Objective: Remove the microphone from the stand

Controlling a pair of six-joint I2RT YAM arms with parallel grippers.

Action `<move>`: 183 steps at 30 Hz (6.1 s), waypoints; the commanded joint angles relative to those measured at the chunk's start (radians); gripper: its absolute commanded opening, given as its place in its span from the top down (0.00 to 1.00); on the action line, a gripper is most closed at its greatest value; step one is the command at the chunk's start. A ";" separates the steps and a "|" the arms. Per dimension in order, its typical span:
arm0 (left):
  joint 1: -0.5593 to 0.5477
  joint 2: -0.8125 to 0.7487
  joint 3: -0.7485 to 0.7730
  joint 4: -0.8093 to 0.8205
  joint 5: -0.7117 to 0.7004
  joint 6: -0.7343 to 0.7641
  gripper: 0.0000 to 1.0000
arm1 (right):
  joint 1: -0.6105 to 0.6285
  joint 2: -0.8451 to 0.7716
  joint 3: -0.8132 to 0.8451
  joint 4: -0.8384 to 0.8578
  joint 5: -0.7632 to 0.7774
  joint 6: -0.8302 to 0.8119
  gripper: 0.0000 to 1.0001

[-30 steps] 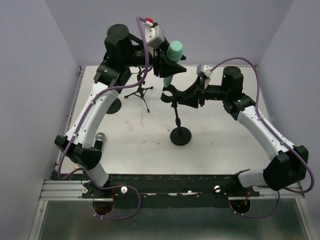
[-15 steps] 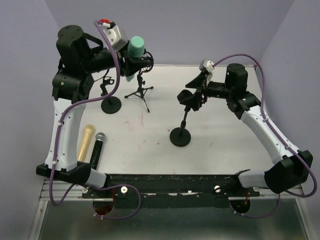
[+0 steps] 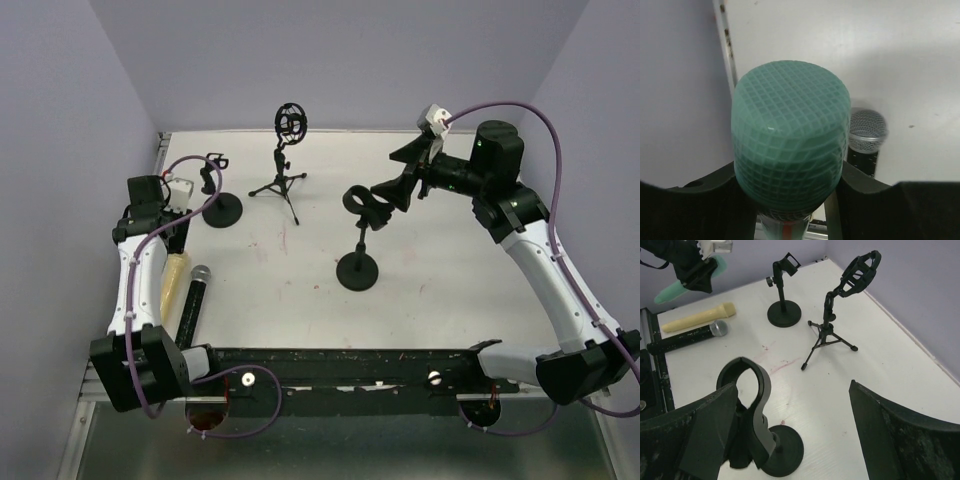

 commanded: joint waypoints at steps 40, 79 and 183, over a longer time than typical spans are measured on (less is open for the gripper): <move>0.319 0.533 -0.072 0.242 0.059 -0.105 0.42 | -0.002 0.184 0.254 -0.173 -0.077 0.001 0.00; -0.122 -0.072 0.184 0.187 0.735 -0.183 0.35 | -0.125 0.194 0.332 -0.452 -0.284 -0.062 0.00; -0.856 0.277 -0.004 0.596 0.119 -0.335 0.90 | -0.022 0.373 0.222 -0.331 0.081 0.418 1.00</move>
